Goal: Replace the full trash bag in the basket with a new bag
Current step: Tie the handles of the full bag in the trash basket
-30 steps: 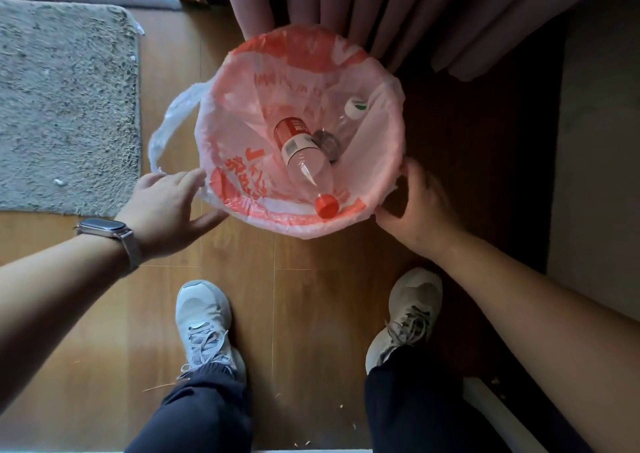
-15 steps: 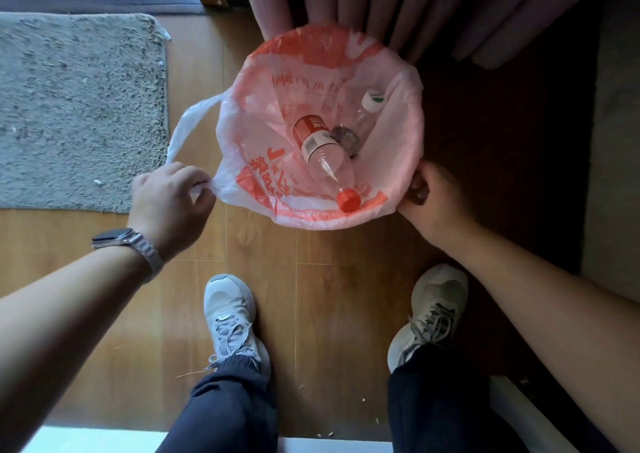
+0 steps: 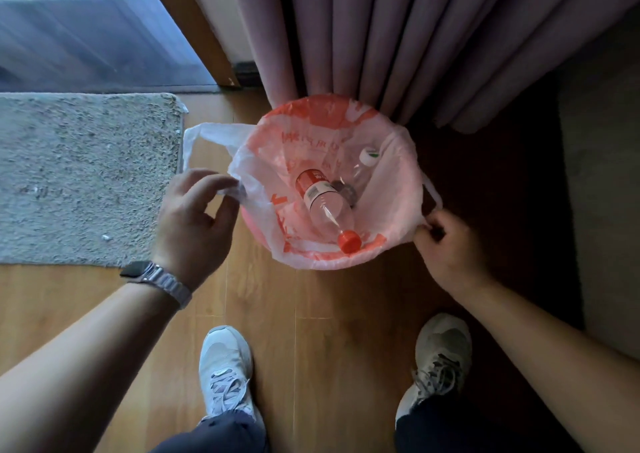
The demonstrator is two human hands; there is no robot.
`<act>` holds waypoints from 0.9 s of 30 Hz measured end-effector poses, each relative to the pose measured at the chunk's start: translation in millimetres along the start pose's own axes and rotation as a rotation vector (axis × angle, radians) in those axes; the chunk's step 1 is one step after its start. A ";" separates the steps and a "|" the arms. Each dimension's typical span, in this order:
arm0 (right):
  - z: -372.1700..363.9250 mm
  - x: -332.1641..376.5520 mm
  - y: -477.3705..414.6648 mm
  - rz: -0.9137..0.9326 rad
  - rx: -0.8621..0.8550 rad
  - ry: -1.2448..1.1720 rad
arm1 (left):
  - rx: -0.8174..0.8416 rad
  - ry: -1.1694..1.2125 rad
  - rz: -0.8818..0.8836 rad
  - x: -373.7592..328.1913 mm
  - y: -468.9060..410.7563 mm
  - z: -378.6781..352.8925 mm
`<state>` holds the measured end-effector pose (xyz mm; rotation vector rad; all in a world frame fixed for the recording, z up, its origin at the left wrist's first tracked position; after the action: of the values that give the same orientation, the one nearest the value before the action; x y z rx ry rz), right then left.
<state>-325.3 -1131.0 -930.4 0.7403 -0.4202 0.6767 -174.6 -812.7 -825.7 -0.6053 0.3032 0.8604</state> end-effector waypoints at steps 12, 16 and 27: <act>40.9 118.4 67.2 0.427 -0.058 0.215 | 0.056 0.004 -0.082 -54.6 -19.5 36.8; 27.5 128.9 83.1 0.537 -0.019 0.363 | 0.198 -0.024 -0.153 -66.1 -5.7 25.5; 48.2 135.0 50.9 0.584 -0.250 0.256 | 0.049 0.125 -0.192 -64.3 -41.9 25.7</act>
<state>-269.9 -1083.2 -797.1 0.2789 -0.4775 1.2259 -181.6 -857.6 -758.7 -0.6334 0.3720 0.6302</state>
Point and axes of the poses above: each hand's wrist, its own y-axis away from the middle knuckle, its own z-axis out of the back of the hand, x = y × z, the point moved 9 cm from there along -y, towards the middle knuckle, and after that the axes turned 13 degrees about -z, right-handed, at the moved point
